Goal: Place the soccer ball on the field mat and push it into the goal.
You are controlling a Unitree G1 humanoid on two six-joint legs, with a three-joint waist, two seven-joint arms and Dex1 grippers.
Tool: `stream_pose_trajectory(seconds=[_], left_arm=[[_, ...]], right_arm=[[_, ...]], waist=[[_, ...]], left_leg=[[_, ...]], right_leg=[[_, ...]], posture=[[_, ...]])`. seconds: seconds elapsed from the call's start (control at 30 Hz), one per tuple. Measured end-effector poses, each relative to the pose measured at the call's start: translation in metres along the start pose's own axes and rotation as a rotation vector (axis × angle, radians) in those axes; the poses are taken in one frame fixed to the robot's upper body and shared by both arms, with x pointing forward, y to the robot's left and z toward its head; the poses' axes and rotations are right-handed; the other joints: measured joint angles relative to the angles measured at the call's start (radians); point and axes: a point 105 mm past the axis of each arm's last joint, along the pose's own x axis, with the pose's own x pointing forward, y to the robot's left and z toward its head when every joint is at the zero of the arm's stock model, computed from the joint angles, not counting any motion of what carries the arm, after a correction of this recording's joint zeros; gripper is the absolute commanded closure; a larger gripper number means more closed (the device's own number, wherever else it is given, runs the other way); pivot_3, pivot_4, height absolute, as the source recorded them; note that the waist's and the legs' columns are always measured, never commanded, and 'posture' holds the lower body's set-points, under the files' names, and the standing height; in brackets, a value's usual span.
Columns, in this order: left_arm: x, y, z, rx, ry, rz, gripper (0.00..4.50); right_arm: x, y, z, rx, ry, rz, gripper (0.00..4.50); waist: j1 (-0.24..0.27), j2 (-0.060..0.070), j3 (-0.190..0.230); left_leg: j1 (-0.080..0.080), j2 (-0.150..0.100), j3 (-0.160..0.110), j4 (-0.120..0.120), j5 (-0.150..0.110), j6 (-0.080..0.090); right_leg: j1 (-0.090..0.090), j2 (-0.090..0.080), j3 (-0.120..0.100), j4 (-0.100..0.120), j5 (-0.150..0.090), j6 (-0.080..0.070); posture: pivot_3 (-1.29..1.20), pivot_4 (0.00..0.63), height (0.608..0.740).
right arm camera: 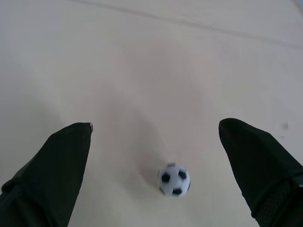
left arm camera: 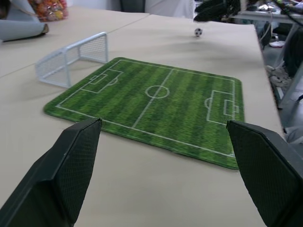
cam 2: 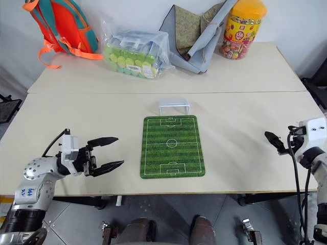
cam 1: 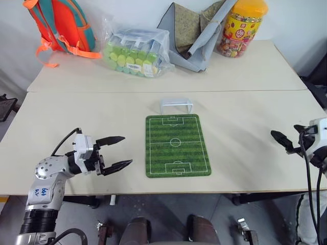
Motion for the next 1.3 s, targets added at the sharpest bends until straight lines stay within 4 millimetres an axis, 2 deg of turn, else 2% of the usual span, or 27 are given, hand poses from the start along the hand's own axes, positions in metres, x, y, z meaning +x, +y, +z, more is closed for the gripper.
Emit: stream_pose_trajectory(seconds=[0.2, 0.4, 0.8, 1.0, 1.1, 1.3], left_arm=[[0.002, -0.002, 0.007, 0.012, -0.016, -0.012, 0.0], [-0.001, -0.001, 0.007, 0.011, -0.014, 0.004, 0.0], [-0.002, -0.002, 0.006, 0.01, -0.011, 0.0, 0.0], [-0.013, 0.002, 0.004, 0.017, 0.002, 0.021, 0.0], [-0.017, 0.002, -0.001, 0.003, 0.015, 0.03, 0.0], [-0.015, 0.005, 0.001, 0.016, 0.008, 0.039, 0.0]], right_arm=[[0.008, 0.001, -0.007, 0.038, 0.012, -0.023, 0.02], [0.013, 0.003, -0.032, 0.079, 0.069, -0.054, 0.02], [0.021, -0.004, -0.033, 0.123, 0.055, -0.084, 0.02], [0.027, 0.0, -0.031, 0.133, 0.039, -0.074, 0.02], [0.028, 0.001, -0.031, 0.135, 0.037, -0.071, 0.6], [0.03, 0.005, -0.03, 0.135, 0.027, -0.057, 2.72]], waist=[[-0.004, 0.0, 0.0], [-0.007, 0.0, 0.0], [-0.022, 0.0, 0.0], [-0.026, 0.0, 0.0], [-0.028, 0.0, 0.0], [-0.028, 0.0, 0.0]], left_leg=[[0.0, 0.0, 0.0, 0.0, 0.0, 0.0], [0.0, 0.0, 0.0, 0.0, 0.0, 0.0], [0.0, 0.0, 0.0, 0.001, 0.0, 0.0], [0.0, 0.0, 0.0, 0.002, 0.0, 0.0], [0.0, 0.0, 0.0, 0.002, 0.0, 0.0], [0.0, 0.0, 0.0, 0.002, 0.0, 0.0]], right_leg=[[0.0, 0.0, 0.0, 0.0, 0.0, 0.0], [0.0, 0.0, 0.0, 0.0, 0.0, 0.0], [0.0, 0.0, 0.0, 0.001, 0.0, 0.0], [0.0, 0.0, 0.001, 0.001, 0.0, 0.0], [0.0, 0.0, 0.001, 0.001, 0.0, 0.0], [0.0, 0.0, 0.001, 0.002, 0.0, 0.0]], posture=[[0.0, 0.15, 0.74], [0.0, 0.15, 0.74], [0.0, 0.15, 0.74], [0.0, 0.15, 0.74], [0.0, 0.15, 0.74], [0.0, 0.15, 0.74]])
